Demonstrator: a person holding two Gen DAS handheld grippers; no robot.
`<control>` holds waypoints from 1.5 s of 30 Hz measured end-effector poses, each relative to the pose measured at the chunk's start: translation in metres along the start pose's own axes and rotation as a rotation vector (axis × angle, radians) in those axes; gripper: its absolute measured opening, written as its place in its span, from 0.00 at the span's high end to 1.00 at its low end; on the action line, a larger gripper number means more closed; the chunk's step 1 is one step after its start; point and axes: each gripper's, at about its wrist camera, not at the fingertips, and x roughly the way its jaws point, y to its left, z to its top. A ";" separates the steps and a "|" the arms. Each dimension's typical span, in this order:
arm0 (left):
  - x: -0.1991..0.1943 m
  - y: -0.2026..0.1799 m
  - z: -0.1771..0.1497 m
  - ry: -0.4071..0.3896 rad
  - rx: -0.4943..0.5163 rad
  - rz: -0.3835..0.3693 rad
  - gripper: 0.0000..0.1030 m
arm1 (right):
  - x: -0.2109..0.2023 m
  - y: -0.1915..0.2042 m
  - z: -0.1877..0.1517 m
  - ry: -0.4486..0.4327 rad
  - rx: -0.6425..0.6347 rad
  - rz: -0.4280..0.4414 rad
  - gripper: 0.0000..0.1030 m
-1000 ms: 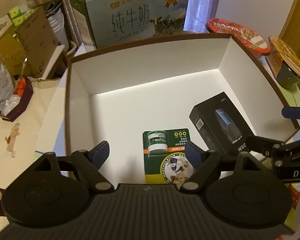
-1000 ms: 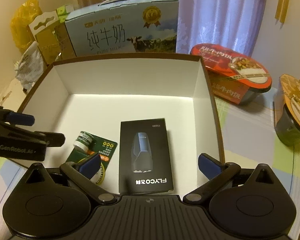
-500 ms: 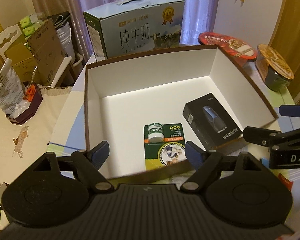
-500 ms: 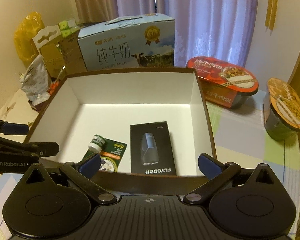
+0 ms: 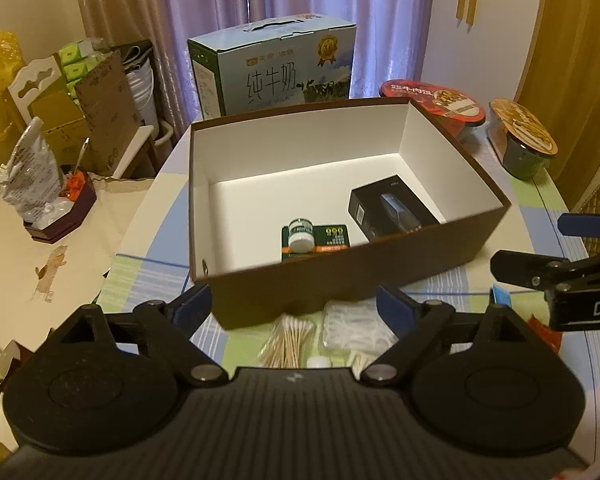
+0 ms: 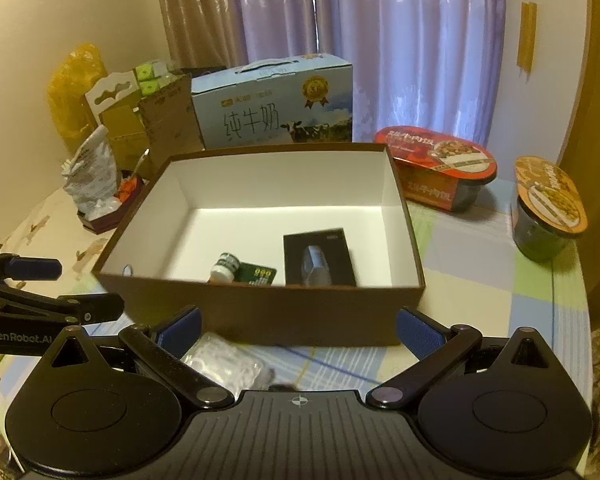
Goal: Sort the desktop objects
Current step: 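Withdraw both tools from the brown box back over the table, then grasp the red candy packet with the right tool while the left tool grasps the white pill bottle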
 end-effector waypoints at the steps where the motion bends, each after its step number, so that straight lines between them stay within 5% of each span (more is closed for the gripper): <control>1: -0.005 -0.001 -0.005 -0.005 0.000 0.002 0.15 | -0.005 0.001 -0.004 -0.004 0.000 0.000 0.02; 26: -0.052 -0.018 -0.112 0.094 -0.066 0.059 0.11 | -0.072 -0.026 -0.127 0.094 0.162 0.039 0.02; 45: -0.018 -0.035 -0.108 0.090 0.044 -0.025 0.13 | -0.062 -0.063 -0.152 0.106 0.188 -0.045 0.02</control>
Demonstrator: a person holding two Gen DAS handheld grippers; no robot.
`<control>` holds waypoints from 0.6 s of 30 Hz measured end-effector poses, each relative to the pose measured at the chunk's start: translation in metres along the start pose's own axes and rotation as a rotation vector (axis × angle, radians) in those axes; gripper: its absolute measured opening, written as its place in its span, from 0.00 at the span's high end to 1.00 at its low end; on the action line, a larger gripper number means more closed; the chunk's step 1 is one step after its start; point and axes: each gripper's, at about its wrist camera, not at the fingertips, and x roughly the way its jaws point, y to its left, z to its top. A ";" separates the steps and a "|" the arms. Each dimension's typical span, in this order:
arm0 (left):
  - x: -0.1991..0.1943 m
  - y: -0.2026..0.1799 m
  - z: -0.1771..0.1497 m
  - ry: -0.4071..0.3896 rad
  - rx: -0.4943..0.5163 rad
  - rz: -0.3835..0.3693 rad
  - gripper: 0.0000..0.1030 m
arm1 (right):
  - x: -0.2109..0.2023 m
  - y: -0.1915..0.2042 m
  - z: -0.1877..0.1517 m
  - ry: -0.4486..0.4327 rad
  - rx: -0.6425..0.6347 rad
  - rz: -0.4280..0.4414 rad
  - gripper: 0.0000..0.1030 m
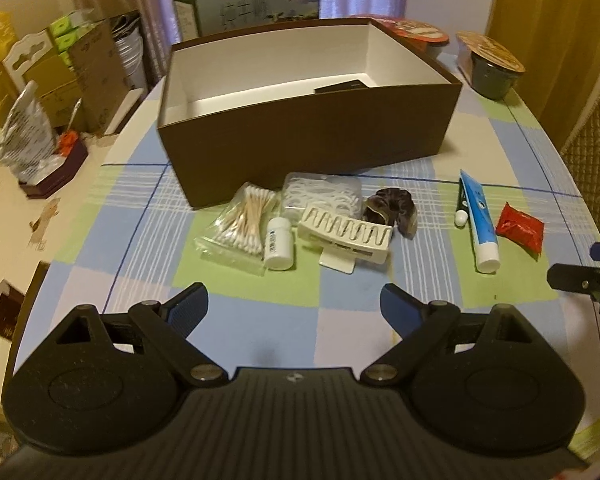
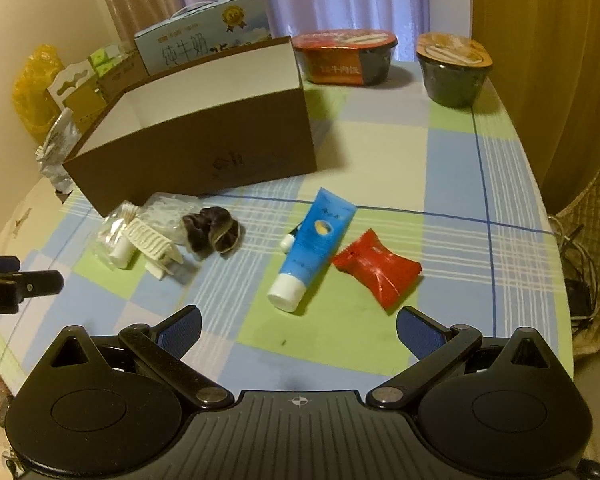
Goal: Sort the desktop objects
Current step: 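Grasp the red candy packet with the right tool while the left tool grasps the white pill bottle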
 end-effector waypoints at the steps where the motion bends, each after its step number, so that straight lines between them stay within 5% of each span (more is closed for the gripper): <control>1: 0.003 0.000 0.000 0.002 0.010 -0.006 0.14 | 0.003 -0.002 0.000 0.004 0.001 0.004 0.02; 15: 0.050 0.007 0.008 0.048 0.023 0.002 0.17 | 0.032 -0.024 0.006 -0.009 -0.051 0.036 0.03; 18: 0.058 0.009 0.010 0.061 0.016 0.005 0.17 | 0.037 -0.030 0.010 -0.024 -0.095 0.023 0.20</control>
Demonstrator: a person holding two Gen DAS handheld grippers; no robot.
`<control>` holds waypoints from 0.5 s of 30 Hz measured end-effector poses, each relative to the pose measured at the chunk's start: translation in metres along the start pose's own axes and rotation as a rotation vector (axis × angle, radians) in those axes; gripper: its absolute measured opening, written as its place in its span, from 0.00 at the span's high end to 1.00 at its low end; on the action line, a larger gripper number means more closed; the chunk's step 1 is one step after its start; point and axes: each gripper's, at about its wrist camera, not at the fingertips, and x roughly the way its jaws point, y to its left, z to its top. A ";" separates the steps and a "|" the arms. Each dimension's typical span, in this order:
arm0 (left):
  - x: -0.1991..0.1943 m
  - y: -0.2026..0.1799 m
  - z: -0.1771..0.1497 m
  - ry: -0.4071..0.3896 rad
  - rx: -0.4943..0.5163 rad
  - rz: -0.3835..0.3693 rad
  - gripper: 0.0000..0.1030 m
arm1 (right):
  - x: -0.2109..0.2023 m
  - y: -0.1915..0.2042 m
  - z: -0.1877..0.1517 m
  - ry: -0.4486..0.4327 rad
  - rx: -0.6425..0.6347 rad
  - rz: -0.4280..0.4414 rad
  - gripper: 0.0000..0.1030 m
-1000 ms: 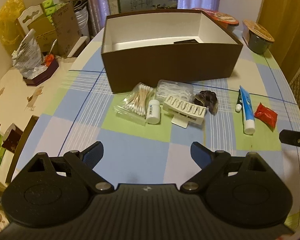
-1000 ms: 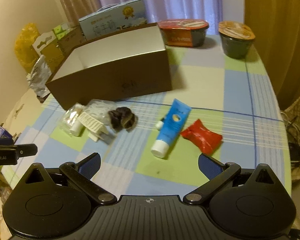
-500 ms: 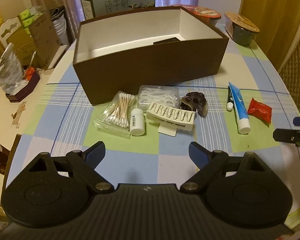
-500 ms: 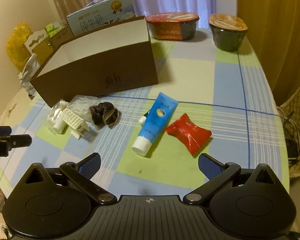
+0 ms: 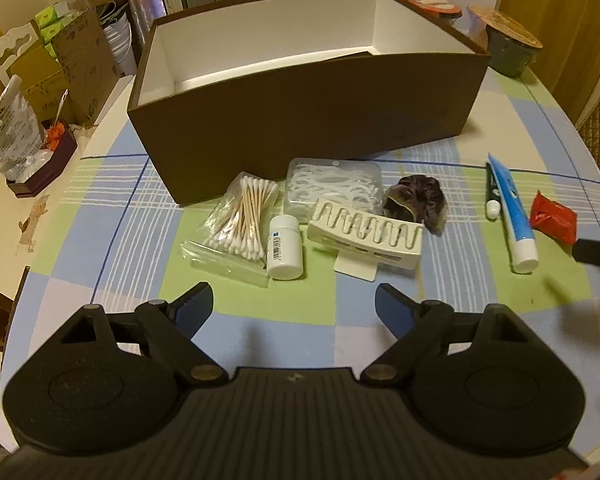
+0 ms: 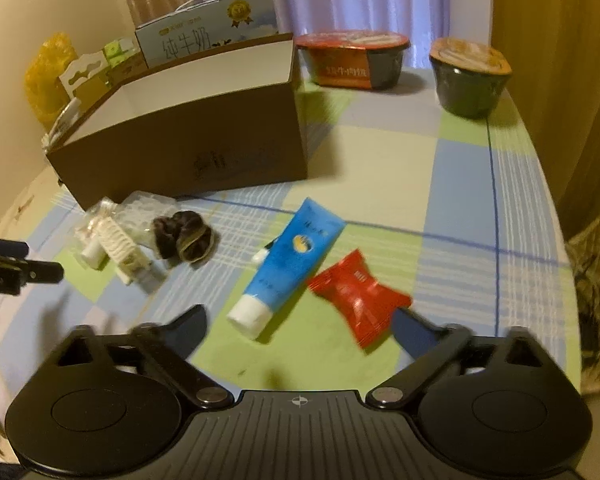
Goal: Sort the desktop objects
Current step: 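Grasp the red candy packet with the right tool while the left tool grasps the white pill bottle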
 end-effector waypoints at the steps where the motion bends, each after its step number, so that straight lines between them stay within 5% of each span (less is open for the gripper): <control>1: 0.002 0.000 0.001 0.005 -0.002 0.002 0.17 | 0.003 -0.002 0.001 0.003 -0.013 -0.006 0.26; 9: 0.020 0.003 0.004 0.031 0.001 0.003 0.23 | 0.027 -0.024 0.007 0.017 -0.097 -0.047 0.50; 15: 0.028 0.005 0.005 0.050 0.005 0.004 0.24 | 0.043 -0.029 0.009 0.058 -0.147 -0.069 0.51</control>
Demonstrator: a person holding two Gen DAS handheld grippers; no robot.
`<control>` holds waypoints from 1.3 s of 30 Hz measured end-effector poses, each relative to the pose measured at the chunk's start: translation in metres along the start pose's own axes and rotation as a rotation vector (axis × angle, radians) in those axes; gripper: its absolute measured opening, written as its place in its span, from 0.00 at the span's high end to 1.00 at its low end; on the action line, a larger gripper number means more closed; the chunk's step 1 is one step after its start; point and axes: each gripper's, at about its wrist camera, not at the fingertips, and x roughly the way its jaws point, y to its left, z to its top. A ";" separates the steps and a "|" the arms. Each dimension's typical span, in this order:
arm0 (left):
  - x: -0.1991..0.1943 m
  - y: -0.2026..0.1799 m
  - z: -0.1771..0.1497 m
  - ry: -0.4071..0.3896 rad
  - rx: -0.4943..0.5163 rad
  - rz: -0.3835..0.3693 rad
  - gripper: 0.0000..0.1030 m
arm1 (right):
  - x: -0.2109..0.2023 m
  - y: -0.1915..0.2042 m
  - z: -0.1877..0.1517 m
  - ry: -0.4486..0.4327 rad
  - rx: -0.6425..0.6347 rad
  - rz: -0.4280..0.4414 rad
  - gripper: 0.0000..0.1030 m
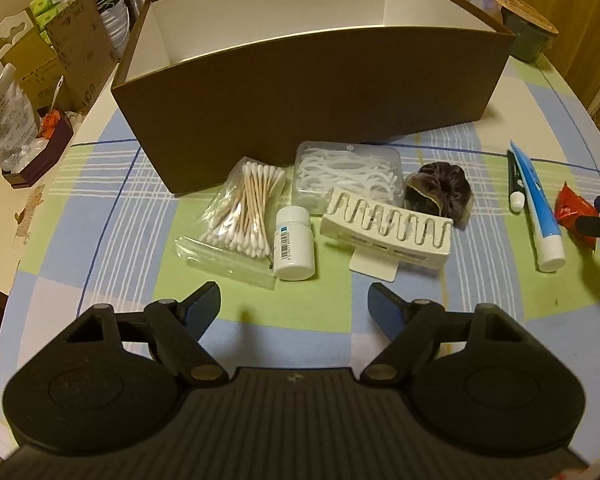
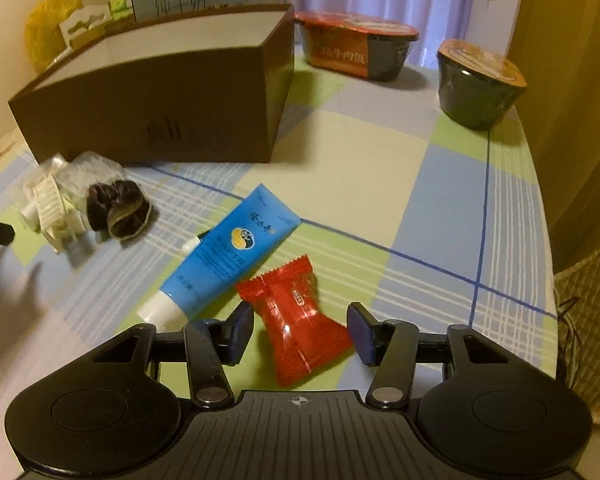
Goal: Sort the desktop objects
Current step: 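Grasp the red candy packet with the right tool while the left tool grasps the white pill bottle, then lift and carry the candy packet and pill bottle toward the brown box with both tools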
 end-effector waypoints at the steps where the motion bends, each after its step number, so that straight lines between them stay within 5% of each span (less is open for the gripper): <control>1: 0.001 0.000 0.000 0.000 0.000 -0.001 0.24 | 0.002 0.000 0.000 0.004 -0.001 -0.002 0.51; 6: 0.004 0.001 0.000 -0.018 0.013 -0.006 0.27 | 0.011 0.001 0.000 0.037 0.041 -0.018 0.71; 16: 0.016 0.003 0.008 -0.065 0.067 -0.064 0.59 | 0.001 -0.005 -0.006 0.045 0.253 -0.043 0.72; 24: 0.034 0.000 0.016 -0.054 0.122 -0.060 0.77 | -0.004 -0.008 -0.011 0.056 0.290 -0.057 0.72; 39: 0.020 0.004 -0.016 0.005 0.185 -0.090 0.78 | -0.011 -0.001 -0.011 0.052 0.276 -0.034 0.69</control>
